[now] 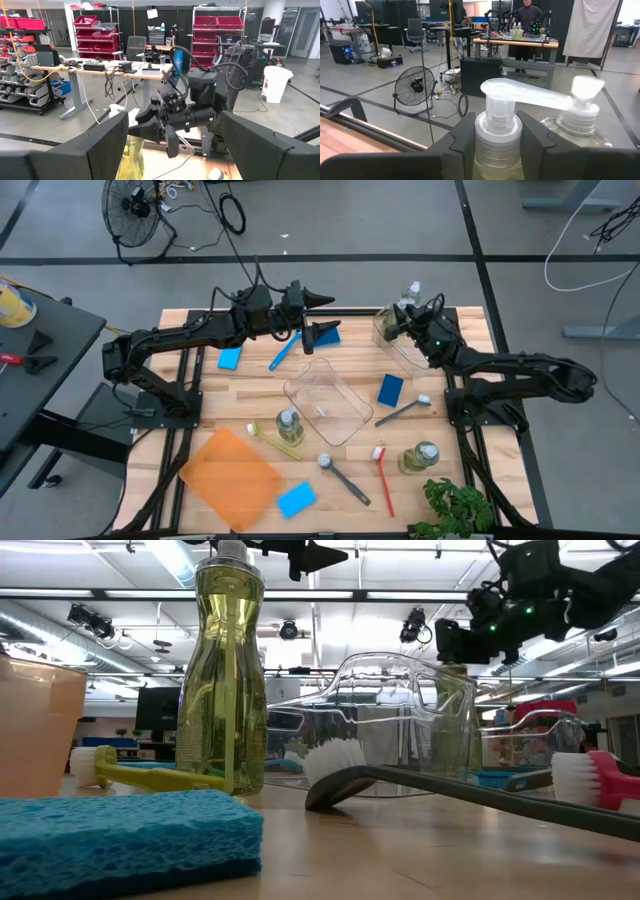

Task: Pick & Place Kitchen Sink Supplies
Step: Put the yellow dish soap into the top transparent bin

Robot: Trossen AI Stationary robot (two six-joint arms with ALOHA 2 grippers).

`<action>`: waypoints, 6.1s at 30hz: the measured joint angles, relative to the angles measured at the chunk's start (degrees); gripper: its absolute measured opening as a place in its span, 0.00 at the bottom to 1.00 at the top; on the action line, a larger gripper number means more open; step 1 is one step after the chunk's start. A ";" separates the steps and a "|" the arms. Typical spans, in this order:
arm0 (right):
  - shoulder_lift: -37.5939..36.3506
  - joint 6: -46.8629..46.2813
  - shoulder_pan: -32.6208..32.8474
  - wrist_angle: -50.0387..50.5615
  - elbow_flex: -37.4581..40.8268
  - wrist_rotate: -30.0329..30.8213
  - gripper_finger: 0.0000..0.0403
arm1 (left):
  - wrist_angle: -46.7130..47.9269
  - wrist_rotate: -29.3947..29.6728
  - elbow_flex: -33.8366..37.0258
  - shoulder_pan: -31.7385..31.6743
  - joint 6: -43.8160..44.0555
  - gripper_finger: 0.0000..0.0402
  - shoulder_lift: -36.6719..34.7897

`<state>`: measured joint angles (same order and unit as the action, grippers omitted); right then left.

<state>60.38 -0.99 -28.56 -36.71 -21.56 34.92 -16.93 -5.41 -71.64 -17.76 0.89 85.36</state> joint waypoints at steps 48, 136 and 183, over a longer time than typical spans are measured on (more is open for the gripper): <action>1.52 6.03 4.10 0.24 -0.02 -0.85 0.85 | 8.57 2.91 -0.04 -0.56 -8.05 0.80 -6.22; -11.50 6.65 5.13 13.61 -0.11 -6.13 0.86 | 19.85 4.33 -0.02 -1.73 -10.54 0.80 -11.98; 19.81 4.50 -8.65 28.96 -26.47 -21.27 0.86 | 19.82 4.33 -0.02 -1.73 -10.45 0.80 -11.98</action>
<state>80.19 3.51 -37.20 -7.74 -48.03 13.65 2.90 -1.08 -71.66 -19.49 -9.56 73.38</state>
